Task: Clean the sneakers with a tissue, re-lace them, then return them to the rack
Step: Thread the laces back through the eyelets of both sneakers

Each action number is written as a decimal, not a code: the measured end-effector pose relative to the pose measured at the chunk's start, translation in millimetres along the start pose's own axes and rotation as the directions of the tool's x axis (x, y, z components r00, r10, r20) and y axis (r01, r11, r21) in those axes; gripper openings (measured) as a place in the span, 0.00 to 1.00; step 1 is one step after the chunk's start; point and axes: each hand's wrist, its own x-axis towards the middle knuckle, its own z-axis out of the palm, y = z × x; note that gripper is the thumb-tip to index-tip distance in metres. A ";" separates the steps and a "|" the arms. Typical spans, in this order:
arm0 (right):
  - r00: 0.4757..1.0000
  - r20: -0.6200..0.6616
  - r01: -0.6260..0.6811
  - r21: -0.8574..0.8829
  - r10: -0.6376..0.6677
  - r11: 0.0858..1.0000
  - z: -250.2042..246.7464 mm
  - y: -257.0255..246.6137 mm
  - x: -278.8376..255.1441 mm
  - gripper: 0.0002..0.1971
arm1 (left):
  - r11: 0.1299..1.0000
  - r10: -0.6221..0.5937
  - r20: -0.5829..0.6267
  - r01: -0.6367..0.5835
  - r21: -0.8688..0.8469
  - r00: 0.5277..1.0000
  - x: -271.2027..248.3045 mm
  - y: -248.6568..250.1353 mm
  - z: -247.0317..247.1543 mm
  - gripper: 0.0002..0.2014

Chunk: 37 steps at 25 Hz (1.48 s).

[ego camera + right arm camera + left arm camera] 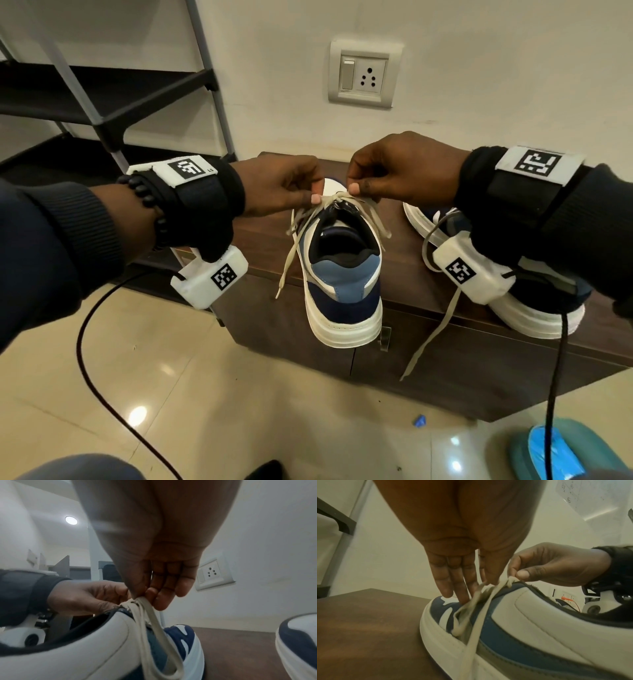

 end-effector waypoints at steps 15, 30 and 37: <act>0.990 0.137 0.008 -0.180 0.017 0.984 10.5 6.0 -12.6 0.07 | 0.967 -0.112 0.033 0.102 0.233 0.993 0.0 -5.5 10.2 0.19; 0.999 0.004 -0.036 -0.080 0.037 0.996 9.3 6.9 -15.9 0.07 | 0.966 -0.174 -0.176 0.202 0.158 0.969 -2.8 -11.0 -12.6 0.15; 0.997 -0.044 0.056 -0.047 -0.058 0.997 6.1 -0.9 -12.9 0.09 | 0.997 0.033 -0.053 -0.029 0.073 0.998 0.9 3.7 2.0 0.10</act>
